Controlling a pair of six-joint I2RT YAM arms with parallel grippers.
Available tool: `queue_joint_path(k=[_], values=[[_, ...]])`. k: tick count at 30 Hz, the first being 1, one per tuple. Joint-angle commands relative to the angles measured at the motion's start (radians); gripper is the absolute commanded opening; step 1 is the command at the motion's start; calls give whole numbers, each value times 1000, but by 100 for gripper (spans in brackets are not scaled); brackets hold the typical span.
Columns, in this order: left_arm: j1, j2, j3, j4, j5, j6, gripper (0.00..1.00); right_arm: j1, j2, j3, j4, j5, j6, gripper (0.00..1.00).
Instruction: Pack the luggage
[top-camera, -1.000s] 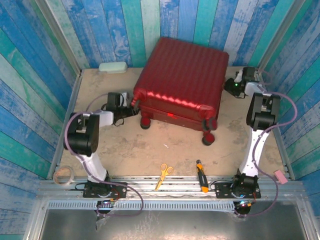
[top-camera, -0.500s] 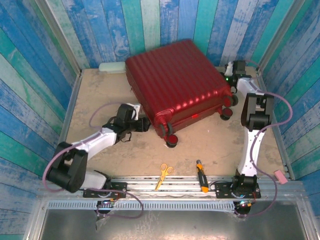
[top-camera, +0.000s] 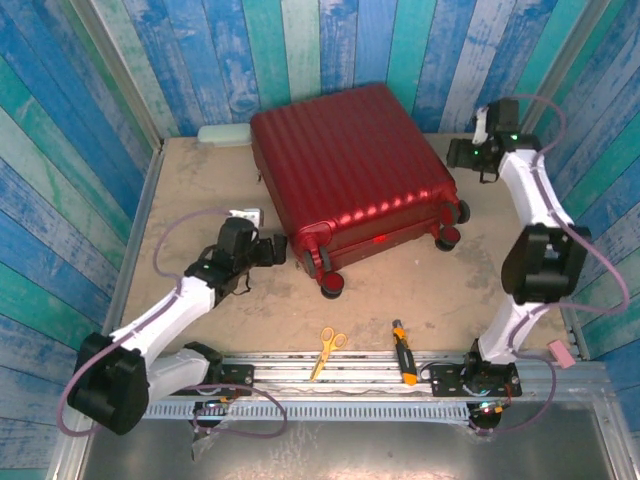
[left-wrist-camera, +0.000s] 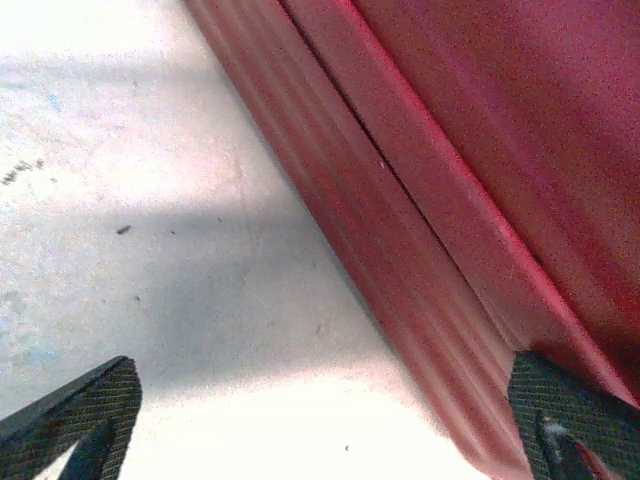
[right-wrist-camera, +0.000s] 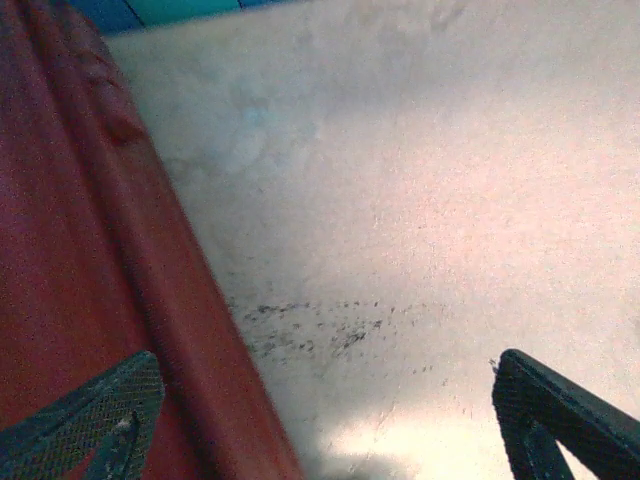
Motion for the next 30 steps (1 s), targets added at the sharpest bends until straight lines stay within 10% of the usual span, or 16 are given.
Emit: queue_joint_path(k=[1, 9, 17, 30], values=[[-3, -81, 13, 108, -49, -44, 97, 68, -182, -34, -90, 61, -9, 91], [-3, -148, -84, 10, -60, -207, 93, 438, -513, -177, -111, 19, 130, 92], [-3, -423, -314, 68, 173, -239, 98, 914, -454, -239, -131, 131, 276, 94], [-12, -605, -471, 51, 227, -288, 97, 1071, -116, -65, -227, 144, 341, 82]])
